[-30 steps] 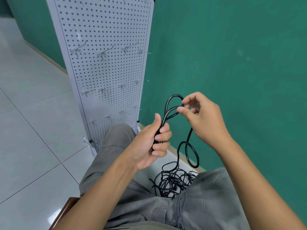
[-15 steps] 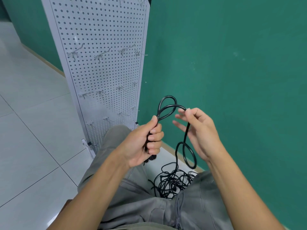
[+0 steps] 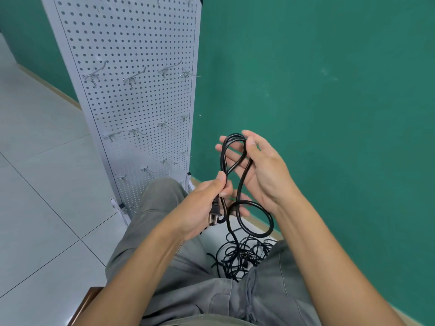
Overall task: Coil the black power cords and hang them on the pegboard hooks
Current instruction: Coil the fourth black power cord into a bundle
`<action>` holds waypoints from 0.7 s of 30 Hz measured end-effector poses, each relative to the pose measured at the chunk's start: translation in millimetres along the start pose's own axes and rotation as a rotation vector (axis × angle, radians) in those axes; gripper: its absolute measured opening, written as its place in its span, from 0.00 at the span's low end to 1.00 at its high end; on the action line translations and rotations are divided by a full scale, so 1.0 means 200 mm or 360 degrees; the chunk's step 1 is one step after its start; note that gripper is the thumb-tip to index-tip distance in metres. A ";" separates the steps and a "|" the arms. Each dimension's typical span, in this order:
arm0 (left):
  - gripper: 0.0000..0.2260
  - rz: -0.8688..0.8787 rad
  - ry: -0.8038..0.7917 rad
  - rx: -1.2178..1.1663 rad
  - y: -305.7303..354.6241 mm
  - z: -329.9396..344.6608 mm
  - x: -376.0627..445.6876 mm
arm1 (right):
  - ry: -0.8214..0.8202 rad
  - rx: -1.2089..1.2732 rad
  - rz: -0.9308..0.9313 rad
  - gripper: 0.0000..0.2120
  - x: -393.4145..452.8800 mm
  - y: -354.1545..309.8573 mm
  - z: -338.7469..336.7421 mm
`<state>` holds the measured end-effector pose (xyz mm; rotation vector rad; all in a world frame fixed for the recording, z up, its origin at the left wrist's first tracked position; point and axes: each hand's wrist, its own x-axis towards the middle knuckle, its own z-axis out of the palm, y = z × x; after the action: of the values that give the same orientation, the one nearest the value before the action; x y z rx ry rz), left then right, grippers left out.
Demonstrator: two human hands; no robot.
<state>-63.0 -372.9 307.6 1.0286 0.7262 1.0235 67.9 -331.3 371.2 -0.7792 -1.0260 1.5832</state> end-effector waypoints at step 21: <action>0.14 0.0162 0.0210 -0.0213 0.06 -0.07 -0.01 | -0.0323 -0.0499 0.0477 0.41 -0.06 0.26 -0.17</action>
<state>-79.6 -368.9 313.6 0.8956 0.7076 1.2203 79.1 -339.1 309.2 -1.0386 -1.3776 1.8068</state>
